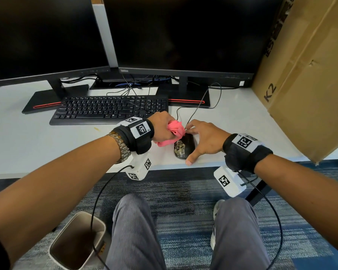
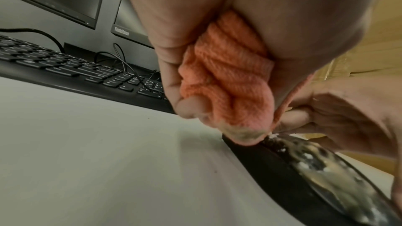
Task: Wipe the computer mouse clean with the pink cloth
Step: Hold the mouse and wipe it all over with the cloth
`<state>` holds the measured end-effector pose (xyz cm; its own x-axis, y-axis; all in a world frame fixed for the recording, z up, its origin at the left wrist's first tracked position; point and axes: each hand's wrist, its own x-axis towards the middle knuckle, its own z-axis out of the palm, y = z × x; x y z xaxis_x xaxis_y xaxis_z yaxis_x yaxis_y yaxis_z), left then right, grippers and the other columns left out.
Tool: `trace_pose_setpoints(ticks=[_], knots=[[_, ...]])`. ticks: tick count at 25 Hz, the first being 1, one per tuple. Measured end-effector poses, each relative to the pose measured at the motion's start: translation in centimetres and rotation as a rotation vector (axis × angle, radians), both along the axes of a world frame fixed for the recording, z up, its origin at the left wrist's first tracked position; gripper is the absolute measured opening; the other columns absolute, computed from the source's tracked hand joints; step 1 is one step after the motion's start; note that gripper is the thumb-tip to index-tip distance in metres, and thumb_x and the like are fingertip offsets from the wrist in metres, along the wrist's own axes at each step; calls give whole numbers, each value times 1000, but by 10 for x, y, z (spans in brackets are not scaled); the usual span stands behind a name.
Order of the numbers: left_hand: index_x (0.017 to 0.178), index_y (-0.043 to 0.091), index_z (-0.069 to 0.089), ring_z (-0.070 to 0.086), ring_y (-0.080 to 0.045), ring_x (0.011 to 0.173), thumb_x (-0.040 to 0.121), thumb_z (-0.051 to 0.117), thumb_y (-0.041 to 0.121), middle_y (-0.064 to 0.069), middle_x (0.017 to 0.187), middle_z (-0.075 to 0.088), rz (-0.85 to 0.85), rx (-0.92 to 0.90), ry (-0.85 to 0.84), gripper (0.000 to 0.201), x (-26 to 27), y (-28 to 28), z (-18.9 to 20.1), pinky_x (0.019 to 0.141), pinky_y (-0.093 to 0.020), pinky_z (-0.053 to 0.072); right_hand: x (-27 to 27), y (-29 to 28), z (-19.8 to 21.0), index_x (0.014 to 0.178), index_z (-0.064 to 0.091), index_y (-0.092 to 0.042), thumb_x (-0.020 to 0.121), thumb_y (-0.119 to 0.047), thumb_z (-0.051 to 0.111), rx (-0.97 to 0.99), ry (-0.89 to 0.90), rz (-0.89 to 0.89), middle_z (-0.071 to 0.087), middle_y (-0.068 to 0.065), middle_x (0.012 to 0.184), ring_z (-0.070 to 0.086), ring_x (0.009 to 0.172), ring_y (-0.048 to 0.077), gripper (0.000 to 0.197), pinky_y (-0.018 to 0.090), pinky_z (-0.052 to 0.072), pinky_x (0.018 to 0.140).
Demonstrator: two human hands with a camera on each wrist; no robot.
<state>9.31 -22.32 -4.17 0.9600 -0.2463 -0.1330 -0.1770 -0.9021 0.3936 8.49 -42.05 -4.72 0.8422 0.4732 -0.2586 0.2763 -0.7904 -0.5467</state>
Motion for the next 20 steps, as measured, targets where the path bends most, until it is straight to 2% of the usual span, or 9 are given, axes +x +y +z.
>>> trace_pose_setpoints(ticks=[3,8,12,17,20], knots=[[83,1,68,59,-19,61,71,68,29,-17,77,71,-10,-33,21,30,-6,2,-1,53,-22,45,1,1,0,143,39,-14,47,-30,100,-5,6,-2,49,5,151,46,139,20,115,31,38,110],[77,10,64,53,-19,62,72,68,22,-5,69,61,-20,-86,51,14,-11,9,2,57,-26,47,0,1,0,140,41,-15,46,-31,100,-10,2,-6,51,4,150,47,138,20,111,33,38,111],[78,12,62,54,-19,64,76,68,20,-5,70,60,26,-72,42,11,-4,6,8,58,-27,49,0,1,1,139,41,-16,46,-32,100,-15,3,-6,51,4,150,47,138,21,111,37,38,114],[79,10,65,55,-18,64,77,70,22,-3,70,61,15,-50,21,14,-9,0,4,59,-27,48,1,1,0,140,41,-16,46,-31,100,-14,5,-6,51,4,150,47,138,21,112,37,39,113],[73,14,62,56,-17,61,76,71,21,-1,67,61,1,-68,9,12,-15,1,3,53,-23,45,1,2,0,139,41,-16,46,-31,100,-14,7,-5,51,4,149,47,138,21,111,35,40,111]])
